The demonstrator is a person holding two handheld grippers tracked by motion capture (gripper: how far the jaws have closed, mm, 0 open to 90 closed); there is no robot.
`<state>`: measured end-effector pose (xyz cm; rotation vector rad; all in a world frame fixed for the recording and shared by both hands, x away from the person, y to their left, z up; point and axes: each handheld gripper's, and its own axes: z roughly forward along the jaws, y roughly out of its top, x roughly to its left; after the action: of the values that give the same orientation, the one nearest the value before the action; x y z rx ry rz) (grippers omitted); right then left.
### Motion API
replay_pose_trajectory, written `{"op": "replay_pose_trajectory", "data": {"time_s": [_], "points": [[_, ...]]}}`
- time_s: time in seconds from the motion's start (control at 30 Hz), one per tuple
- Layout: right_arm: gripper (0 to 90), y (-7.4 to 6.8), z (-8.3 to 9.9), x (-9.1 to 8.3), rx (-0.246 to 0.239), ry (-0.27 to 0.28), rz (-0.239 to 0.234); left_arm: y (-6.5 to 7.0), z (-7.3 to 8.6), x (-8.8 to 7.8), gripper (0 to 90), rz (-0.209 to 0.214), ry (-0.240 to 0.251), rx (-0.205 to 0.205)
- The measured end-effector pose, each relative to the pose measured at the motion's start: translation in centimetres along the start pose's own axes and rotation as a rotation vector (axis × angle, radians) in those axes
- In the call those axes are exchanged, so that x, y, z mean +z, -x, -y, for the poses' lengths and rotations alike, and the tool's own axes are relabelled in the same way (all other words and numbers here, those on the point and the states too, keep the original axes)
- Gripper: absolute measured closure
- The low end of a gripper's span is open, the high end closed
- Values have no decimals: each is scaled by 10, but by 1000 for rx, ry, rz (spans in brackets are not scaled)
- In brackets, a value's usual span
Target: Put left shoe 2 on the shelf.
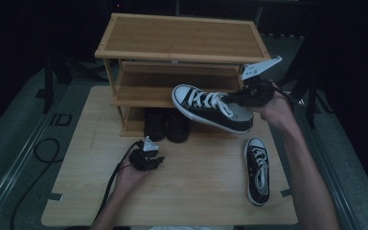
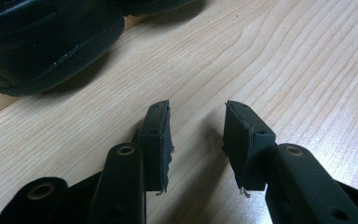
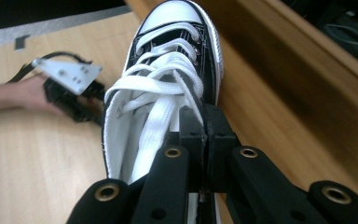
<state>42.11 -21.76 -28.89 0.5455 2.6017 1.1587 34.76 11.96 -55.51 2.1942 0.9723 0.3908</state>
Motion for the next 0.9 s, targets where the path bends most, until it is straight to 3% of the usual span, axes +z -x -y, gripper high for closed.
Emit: {"op": "replay_pose_trajectory", "data": {"time_s": [0.27, 0.4, 0.77, 0.83, 0.9], "points": [[885, 8, -10, 10, 42, 25, 52, 0, 0, 0, 617, 0, 0, 1], [885, 12, -13, 21, 75, 27, 102, 0, 0, 0, 617, 1, 0, 1], [885, 17, -13, 40, 111, 32, 166, 0, 0, 0, 615, 1, -2, 2], [884, 16, -9, 45, 111, 24, 192, 0, 0, 0, 615, 0, -4, 7], [884, 18, -4, 45, 122, 34, 189, 0, 0, 0, 615, 0, -6, 10]]}}
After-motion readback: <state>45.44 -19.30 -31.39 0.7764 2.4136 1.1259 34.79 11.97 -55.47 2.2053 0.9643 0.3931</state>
